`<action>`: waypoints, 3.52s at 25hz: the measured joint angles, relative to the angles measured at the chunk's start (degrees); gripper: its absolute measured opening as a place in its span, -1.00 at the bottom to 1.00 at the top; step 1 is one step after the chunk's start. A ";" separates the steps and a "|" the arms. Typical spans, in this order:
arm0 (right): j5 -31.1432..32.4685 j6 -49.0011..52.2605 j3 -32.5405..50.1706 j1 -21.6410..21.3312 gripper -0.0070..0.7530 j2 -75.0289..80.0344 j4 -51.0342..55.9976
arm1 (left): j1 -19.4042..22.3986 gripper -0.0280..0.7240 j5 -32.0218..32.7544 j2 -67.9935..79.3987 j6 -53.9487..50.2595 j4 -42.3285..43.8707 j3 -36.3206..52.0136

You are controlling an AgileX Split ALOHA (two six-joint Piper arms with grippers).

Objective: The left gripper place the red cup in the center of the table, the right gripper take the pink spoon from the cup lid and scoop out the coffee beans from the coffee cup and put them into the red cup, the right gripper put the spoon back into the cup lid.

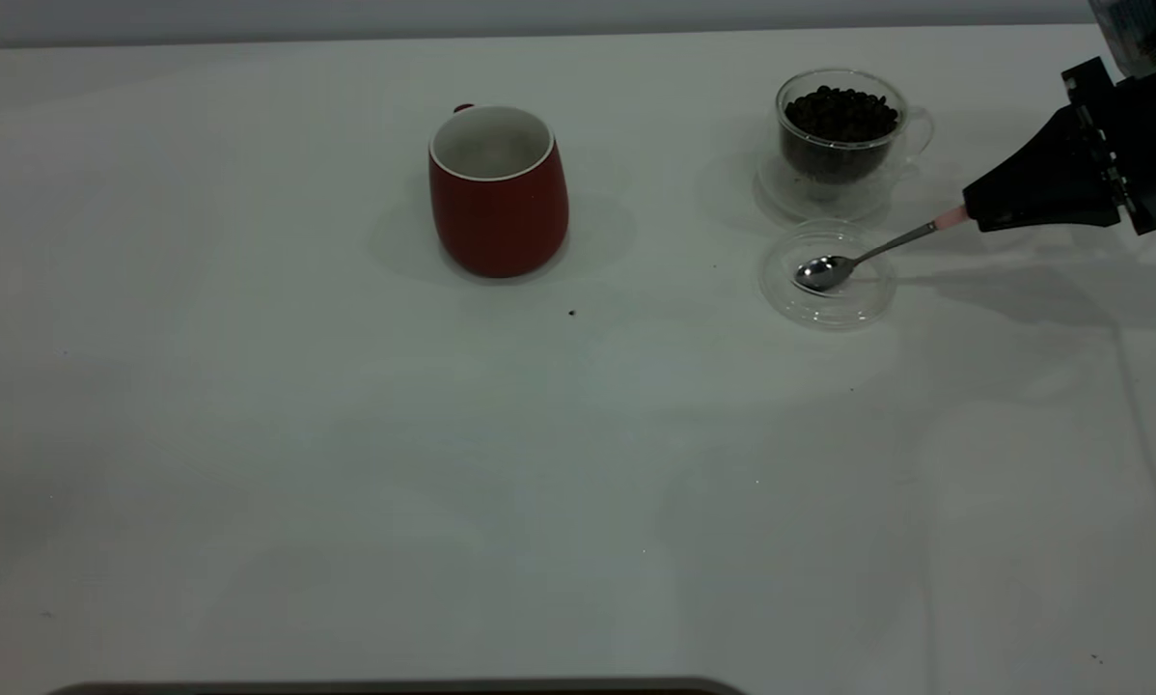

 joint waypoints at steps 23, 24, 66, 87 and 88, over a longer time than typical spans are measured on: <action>-1.31 -7.19 -0.08 1.78 0.32 1.88 1.21 | 0.00 0.64 0.00 0.00 0.00 0.00 0.00; -2.24 -7.33 -0.08 1.78 0.36 1.88 1.74 | 0.00 0.64 0.00 0.00 0.00 0.00 0.00; 9.44 58.03 42.13 17.88 0.27 -78.04 -58.81 | 0.00 0.64 0.00 0.00 0.00 0.00 0.00; 7.99 58.25 52.04 14.83 0.27 -126.29 -58.98 | 0.00 0.64 0.00 0.00 0.00 0.00 0.00; 8.06 58.25 52.04 14.83 0.27 -129.04 -58.98 | 0.00 0.64 0.00 0.00 0.00 0.00 0.00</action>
